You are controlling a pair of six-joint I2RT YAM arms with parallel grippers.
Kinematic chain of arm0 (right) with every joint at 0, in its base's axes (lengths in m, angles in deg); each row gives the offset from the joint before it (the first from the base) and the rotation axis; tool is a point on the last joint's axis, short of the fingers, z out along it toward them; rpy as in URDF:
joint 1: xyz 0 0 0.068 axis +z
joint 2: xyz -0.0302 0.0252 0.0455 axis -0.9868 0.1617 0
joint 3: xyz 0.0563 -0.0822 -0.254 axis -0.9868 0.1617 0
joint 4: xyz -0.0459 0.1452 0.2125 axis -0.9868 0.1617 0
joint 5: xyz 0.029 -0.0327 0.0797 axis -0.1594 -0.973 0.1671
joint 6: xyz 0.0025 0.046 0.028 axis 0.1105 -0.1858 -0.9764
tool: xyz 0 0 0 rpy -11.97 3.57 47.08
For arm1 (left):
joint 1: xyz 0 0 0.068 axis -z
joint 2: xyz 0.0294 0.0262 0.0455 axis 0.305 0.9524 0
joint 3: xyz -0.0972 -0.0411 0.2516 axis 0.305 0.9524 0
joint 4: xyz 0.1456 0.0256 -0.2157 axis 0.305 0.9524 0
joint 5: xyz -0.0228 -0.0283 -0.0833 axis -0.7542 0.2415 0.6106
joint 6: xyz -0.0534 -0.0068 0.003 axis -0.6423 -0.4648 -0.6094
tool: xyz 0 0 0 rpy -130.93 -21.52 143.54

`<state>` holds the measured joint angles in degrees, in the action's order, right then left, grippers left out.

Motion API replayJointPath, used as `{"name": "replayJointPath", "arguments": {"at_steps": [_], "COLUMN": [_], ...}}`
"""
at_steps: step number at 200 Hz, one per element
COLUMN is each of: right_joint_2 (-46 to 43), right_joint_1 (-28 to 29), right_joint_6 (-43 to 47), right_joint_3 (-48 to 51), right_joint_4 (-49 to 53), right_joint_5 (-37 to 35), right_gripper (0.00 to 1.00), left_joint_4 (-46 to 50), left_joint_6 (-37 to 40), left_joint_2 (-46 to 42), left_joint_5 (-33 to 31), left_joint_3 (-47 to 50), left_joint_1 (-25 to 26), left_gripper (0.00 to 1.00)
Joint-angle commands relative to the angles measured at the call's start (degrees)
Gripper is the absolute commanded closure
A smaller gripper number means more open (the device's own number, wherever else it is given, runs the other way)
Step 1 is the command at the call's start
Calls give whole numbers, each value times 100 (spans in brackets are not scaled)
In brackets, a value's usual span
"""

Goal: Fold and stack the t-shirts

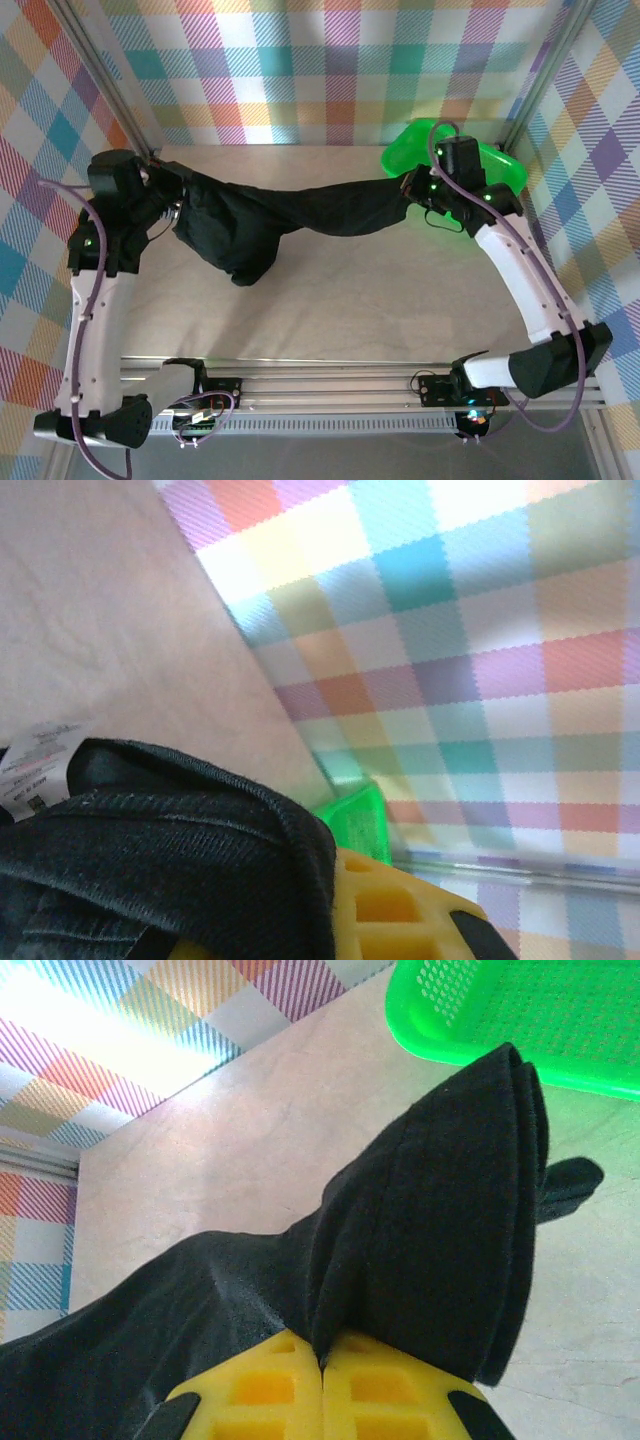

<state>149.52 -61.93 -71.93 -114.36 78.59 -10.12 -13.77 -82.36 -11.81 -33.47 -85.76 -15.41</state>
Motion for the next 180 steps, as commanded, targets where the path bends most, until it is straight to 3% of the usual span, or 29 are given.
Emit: {"name": "replayJointPath", "arguments": {"at_steps": [1,36,65,90,108,147,180], "right_joint_2": [-476,-537,822,1706,1275,125,-341], "right_joint_1": [-35,-44,-186,-255,-83,705,791], "right_joint_6": [174,179,193,18,-387,-1400,-2093], "right_joint_3": [-103,519,547,548,1392,3193,4227], "right_joint_4": [456,283,-72,0,-261,-366,-656], "right_joint_5": [-174,-103,297,556,560,701,1123], "right_gripper": [100,96,62,51,46,47,45], "left_joint_4": [-136,-112,-68,-39,33,67,111], "left_joint_6": [66,10,-54,153,268,239,246], "left_joint_2": [-418,-639,-332,134,330,184,220], "left_joint_5": [-563,-498,-501,-312,-114,-64,-12], "left_joint_3": [-87,808,1536,1873,1974,2261,2250], "left_joint_1": [-86,-86,-95,-155,-152,-155,-155], "left_gripper": [100,100,100,100,100,100,100]}}
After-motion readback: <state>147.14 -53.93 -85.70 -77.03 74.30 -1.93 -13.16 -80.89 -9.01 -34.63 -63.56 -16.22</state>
